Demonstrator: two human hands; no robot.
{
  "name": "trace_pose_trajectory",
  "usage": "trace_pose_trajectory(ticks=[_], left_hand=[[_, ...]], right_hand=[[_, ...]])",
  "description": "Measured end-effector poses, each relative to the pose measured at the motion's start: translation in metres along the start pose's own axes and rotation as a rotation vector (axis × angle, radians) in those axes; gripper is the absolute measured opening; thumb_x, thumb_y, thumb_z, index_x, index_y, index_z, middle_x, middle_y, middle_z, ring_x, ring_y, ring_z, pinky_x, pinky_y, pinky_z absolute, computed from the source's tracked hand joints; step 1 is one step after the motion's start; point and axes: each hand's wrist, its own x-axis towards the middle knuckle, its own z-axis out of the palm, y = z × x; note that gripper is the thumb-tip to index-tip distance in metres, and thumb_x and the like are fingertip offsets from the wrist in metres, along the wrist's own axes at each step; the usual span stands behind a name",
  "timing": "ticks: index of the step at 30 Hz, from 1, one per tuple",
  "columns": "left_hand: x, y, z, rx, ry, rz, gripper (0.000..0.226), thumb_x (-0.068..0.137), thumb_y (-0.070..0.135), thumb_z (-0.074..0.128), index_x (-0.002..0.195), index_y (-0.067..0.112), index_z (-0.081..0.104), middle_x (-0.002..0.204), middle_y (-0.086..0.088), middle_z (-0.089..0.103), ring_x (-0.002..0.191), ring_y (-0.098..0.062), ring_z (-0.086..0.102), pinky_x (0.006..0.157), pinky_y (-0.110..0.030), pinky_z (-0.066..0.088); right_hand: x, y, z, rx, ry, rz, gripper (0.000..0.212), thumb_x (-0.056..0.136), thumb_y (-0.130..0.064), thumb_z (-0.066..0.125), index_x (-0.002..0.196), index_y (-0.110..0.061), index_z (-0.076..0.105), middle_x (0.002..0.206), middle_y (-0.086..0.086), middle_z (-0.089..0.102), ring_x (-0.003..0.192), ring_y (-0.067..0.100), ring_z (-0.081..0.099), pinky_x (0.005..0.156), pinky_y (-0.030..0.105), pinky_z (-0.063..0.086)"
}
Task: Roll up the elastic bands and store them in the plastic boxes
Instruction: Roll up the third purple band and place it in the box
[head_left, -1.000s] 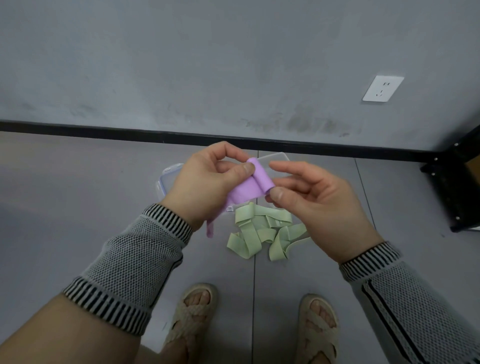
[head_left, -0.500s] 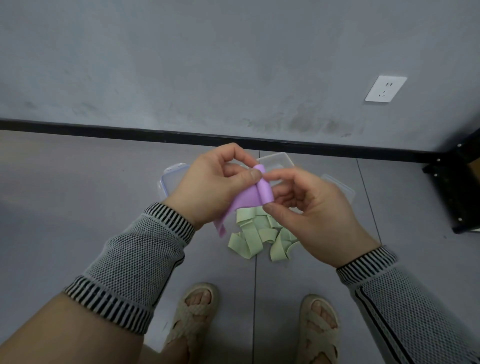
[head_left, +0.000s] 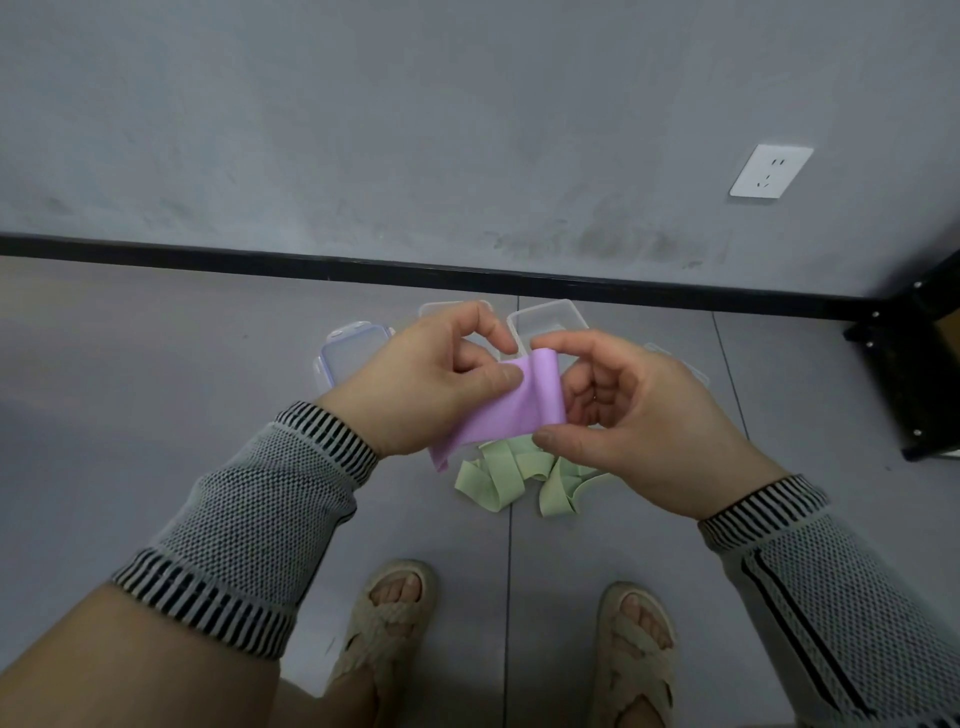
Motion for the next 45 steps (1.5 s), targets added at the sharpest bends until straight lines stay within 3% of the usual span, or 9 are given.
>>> trace_pose_trajectory(ticks=[6, 13, 16, 19, 23, 26, 32, 40, 45], left_hand=[[0.000, 0.001, 0.000, 0.131, 0.043, 0.062, 0.018, 0.084, 0.015, 0.066, 0.089, 0.026, 0.053, 0.067, -0.001, 0.070, 0.054, -0.026, 0.062, 0.051, -0.044, 0.052], [0.003, 0.000, 0.014, 0.200, 0.221, 0.047, 0.022, 0.073, 0.038, 0.076, 0.075, 0.026, 0.057, 0.063, 0.006, 0.070, 0.063, -0.014, 0.066, 0.061, -0.039, 0.056], [0.004, 0.002, 0.014, 0.170, 0.265, 0.029, 0.020, 0.076, 0.032, 0.074, 0.071, 0.025, 0.056, 0.065, 0.001, 0.071, 0.066, -0.022, 0.067, 0.060, -0.048, 0.056], [0.002, 0.005, 0.009, 0.063, 0.230, 0.012, 0.015, 0.081, 0.025, 0.070, 0.077, 0.018, 0.058, 0.064, -0.003, 0.070, 0.061, -0.027, 0.065, 0.054, -0.052, 0.055], [0.001, 0.005, 0.005, -0.069, 0.191, -0.004, 0.012, 0.085, 0.018, 0.066, 0.079, 0.015, 0.056, 0.058, -0.002, 0.065, 0.052, -0.011, 0.057, 0.047, -0.023, 0.046], [0.001, 0.003, 0.007, -0.076, 0.150, -0.003, 0.011, 0.086, 0.015, 0.064, 0.080, 0.017, 0.055, 0.056, 0.003, 0.064, 0.051, -0.007, 0.056, 0.049, -0.020, 0.044], [0.002, 0.002, 0.008, -0.066, 0.120, -0.002, 0.007, 0.087, 0.013, 0.064, 0.084, 0.019, 0.062, 0.073, -0.014, 0.070, 0.062, -0.015, 0.059, 0.057, -0.025, 0.046], [0.003, 0.004, 0.008, -0.062, 0.166, -0.003, 0.010, 0.086, 0.008, 0.065, 0.092, 0.016, 0.065, 0.070, -0.005, 0.070, 0.064, -0.012, 0.061, 0.057, -0.024, 0.050], [0.003, 0.003, 0.010, -0.055, 0.180, 0.007, 0.011, 0.082, 0.013, 0.070, 0.087, 0.023, 0.066, 0.073, -0.005, 0.071, 0.067, -0.012, 0.064, 0.065, -0.029, 0.055]], right_hand=[[-0.001, 0.004, 0.000, -0.273, 0.068, -0.048, 0.053, 0.069, -0.013, 0.080, 0.106, -0.041, 0.057, 0.072, -0.004, 0.060, 0.065, 0.010, 0.058, 0.068, 0.028, 0.053], [0.006, 0.002, 0.017, -0.647, 0.143, -0.219, 0.033, 0.078, -0.015, 0.065, 0.111, -0.021, 0.063, 0.068, -0.022, 0.043, 0.067, -0.006, 0.047, 0.065, 0.010, 0.037], [0.006, 0.005, 0.016, -0.555, 0.136, -0.181, 0.056, 0.074, -0.013, 0.071, 0.125, -0.028, 0.057, 0.074, -0.021, 0.045, 0.072, -0.007, 0.048, 0.068, 0.005, 0.037], [0.003, 0.005, 0.011, -0.240, 0.099, -0.082, 0.057, 0.077, -0.019, 0.072, 0.125, -0.042, 0.052, 0.079, -0.010, 0.055, 0.074, 0.007, 0.053, 0.067, 0.021, 0.047], [0.001, 0.000, 0.007, 0.043, 0.045, 0.016, 0.040, 0.093, -0.009, 0.052, 0.125, -0.034, 0.054, 0.075, -0.014, 0.061, 0.075, 0.003, 0.060, 0.072, 0.020, 0.050], [0.002, -0.001, 0.008, 0.164, 0.044, 0.052, 0.041, 0.093, -0.002, 0.051, 0.117, -0.034, 0.058, 0.067, -0.008, 0.064, 0.069, 0.009, 0.066, 0.071, 0.022, 0.054], [0.004, 0.003, 0.006, 0.140, 0.074, 0.017, 0.045, 0.087, 0.003, 0.059, 0.108, -0.037, 0.061, 0.065, 0.000, 0.065, 0.063, 0.014, 0.062, 0.069, 0.024, 0.054], [0.007, 0.004, 0.012, 0.047, 0.091, -0.021, 0.047, 0.085, 0.003, 0.062, 0.108, -0.039, 0.061, 0.076, 0.023, 0.061, 0.059, 0.015, 0.051, 0.057, 0.022, 0.045], [0.007, 0.006, 0.012, -0.043, 0.130, -0.018, 0.048, 0.083, -0.003, 0.066, 0.111, -0.041, 0.061, 0.074, 0.015, 0.062, 0.059, 0.017, 0.055, 0.060, 0.028, 0.050]])
